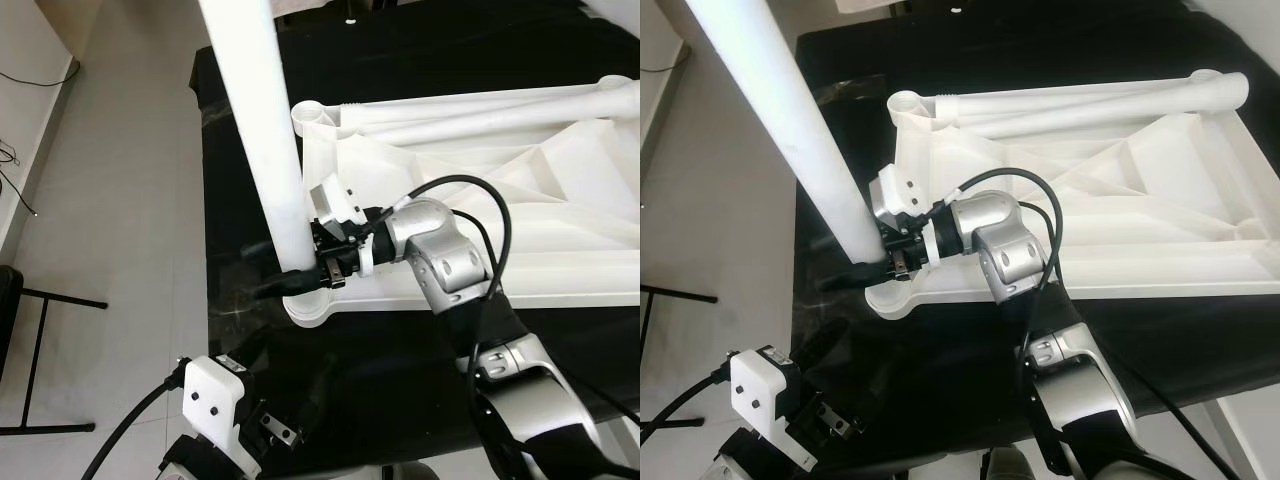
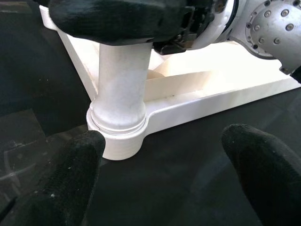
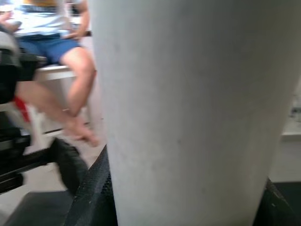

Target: Building children table

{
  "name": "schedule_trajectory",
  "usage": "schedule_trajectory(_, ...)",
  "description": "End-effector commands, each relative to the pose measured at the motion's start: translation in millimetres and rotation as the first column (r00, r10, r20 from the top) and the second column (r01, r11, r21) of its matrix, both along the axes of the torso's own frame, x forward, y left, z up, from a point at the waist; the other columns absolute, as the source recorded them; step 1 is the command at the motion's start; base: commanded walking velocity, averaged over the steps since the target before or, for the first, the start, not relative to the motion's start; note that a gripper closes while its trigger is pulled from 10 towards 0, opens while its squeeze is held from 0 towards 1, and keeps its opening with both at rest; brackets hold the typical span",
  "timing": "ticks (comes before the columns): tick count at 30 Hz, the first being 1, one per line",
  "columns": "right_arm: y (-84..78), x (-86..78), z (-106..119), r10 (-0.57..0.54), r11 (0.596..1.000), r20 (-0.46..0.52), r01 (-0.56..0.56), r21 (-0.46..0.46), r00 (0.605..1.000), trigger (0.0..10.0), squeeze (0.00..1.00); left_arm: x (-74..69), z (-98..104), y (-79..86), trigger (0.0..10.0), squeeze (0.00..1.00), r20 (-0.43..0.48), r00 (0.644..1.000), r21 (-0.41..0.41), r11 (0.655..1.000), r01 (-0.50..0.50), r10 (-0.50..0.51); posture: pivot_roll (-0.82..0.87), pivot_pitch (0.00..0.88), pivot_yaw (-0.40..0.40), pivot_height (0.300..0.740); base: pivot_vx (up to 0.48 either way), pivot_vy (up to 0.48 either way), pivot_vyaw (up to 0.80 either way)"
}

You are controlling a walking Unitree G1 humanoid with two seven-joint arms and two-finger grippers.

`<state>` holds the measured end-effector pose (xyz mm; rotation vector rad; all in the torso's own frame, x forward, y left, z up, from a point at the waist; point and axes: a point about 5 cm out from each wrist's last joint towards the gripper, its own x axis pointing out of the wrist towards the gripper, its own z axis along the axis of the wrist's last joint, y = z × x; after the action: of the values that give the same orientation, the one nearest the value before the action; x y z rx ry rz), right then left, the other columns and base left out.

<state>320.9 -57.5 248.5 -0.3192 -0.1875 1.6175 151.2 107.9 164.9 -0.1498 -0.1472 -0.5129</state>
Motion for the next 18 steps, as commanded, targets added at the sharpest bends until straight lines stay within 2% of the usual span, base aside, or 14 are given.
schedule_trajectory(1, -4.4, 1.6, -14.1, -0.145, 0.989, -0.047, 0.147, 0.019, 0.988, 0.0, 0.00, -2.5, -2.4, 0.5, 10.0, 0.00, -0.016, 1.000, 0.016, 1.000, 0.000, 0.000, 0.01, 0.289, 0.067, 0.740, 0.000, 0.000, 0.00)
schedule_trajectory(2, -8.9, -0.9, -22.5, -0.304, 0.949, -0.095, 0.310, 0.052, 0.948, 0.0, 0.00, -2.1, -2.3, 1.2, 10.0, 0.00, -0.015, 1.000, 0.016, 1.000, 0.001, -0.001, 0.00, 0.292, 0.066, 0.740, 0.000, 0.000, 0.00)
schedule_trajectory(3, -8.9, -0.9, -22.5, -0.304, 0.949, -0.095, 0.310, 0.052, 0.948, 0.0, 0.00, -2.1, -2.3, 1.2, 10.0, 0.00, -0.015, 1.000, 0.016, 1.000, 0.001, -0.001, 0.00, 0.292, 0.066, 0.740, 0.000, 0.000, 0.00)
schedule_trajectory(4, -16.4, 0.1, -36.7, -0.622, 0.774, -0.094, 0.629, 0.072, 0.777, 0.0, 0.00, -1.5, -2.3, 2.3, 10.0, 0.00, -0.015, 1.000, 0.016, 1.000, 0.001, -0.001, -0.01, 0.295, 0.068, 0.740, 0.000, 0.000, 0.00)
schedule_trajectory(5, -16.4, 0.1, -36.7, -0.622, 0.774, -0.094, 0.629, 0.072, 0.777, 0.0, 0.00, -1.5, -2.3, 2.3, 10.0, 0.00, -0.015, 1.000, 0.016, 1.000, 0.001, -0.001, -0.01, 0.295, 0.068, 0.740, 0.000, 0.000, 0.00)
schedule_trajectory(6, -27.3, -1.4, -45.4, -0.807, 0.578, -0.087, 0.812, 0.086, 0.584, 0.0, 0.00, -1.1, -2.3, 3.1, 10.0, 0.00, -0.014, 1.000, 0.016, 1.000, 0.002, -0.001, -0.01, 0.295, 0.068, 0.740, 0.000, 0.000, 0.00)
schedule_trajectory(8, -27.3, -1.4, -45.4, -0.807, 0.578, -0.087, 0.812, 0.086, 0.584, 0.0, 0.00, -1.1, -2.3, 3.1, 10.0, 0.00, -0.014, 1.000, 0.016, 1.000, 0.002, -0.001, -0.01, 0.295, 0.068, 0.740, 0.000, 0.000, 0.00)
schedule_trajectory(9, -30.4, -27.3, -69.9, -0.914, 0.394, -0.097, 0.919, 0.030, 0.395, 0.0, 0.00, 1.8, -3.5, 4.2, 10.0, 0.00, -0.013, 1.000, 0.019, 1.000, 0.009, -0.008, -0.02, 0.272, 0.091, 0.740, 0.000, 0.000, 0.00)
schedule_trajectory(10, -30.4, -27.3, -69.9, -0.914, 0.394, -0.097, 0.919, 0.030, 0.395, 0.0, 0.00, 1.8, -3.5, 4.2, 10.0, 0.00, -0.013, 1.000, 0.019, 1.000, 0.009, -0.008, -0.02, 0.272, 0.091, 0.740, 0.000, 0.000, 0.00)
schedule_trajectory(12, -21.7, -35.1, -72.8, -0.900, 0.426, -0.096, 0.904, 0.017, 0.426, 0.0, 0.00, 3.7, -4.7, 5.1, 10.0, 0.00, -0.013, 1.000, 0.020, 1.000, 0.012, -0.011, -0.02, 0.271, 0.090, 0.740, 0.000, 0.000, 0.00)
schedule_trajectory(13, -21.7, -35.1, -72.8, -0.900, 0.426, -0.096, 0.904, 0.017, 0.426, 0.0, 0.00, 3.7, -4.7, 5.1, 10.0, 0.00, -0.013, 1.000, 0.020, 1.000, 0.012, -0.011, -0.02, 0.271, 0.090, 0.740, 0.000, 0.000, 0.00)
schedule_trajectory(16, -13.4, -31.7, -70.6, -0.878, 0.465, -0.118, 0.885, 0.012, 0.463, 0.0, 0.00, 4.2, -5.0, 5.0, 10.0, 0.00, -0.014, 1.000, 0.020, 1.000, 0.013, -0.013, -0.02, 0.271, 0.089, 0.740, 0.000, 0.000, 0.00)
schedule_trajectory(17, -10.3, -30.6, -69.3, -0.869, 0.480, -0.129, 0.877, 0.011, 0.478, 1.1, 0.00, 4.1, -5.0, 5.4, 10.0, 0.00, -0.014, 1.000, 0.019, 1.000, 0.008, -0.008, -0.02, 0.271, 0.090, 0.740, 0.000, 0.000, 0.00)
schedule_trajectory(18, -8.3, -29.9, -68.4, -0.863, 0.490, -0.136, 0.872, 0.011, 0.486, 1.1, 0.00, 4.1, -5.0, 5.7, 10.0, 0.00, -0.014, 1.000, 0.019, 1.000, 0.005, -0.005, -0.02, 0.271, 0.090, 0.740, 0.000, 0.000, 0.00)
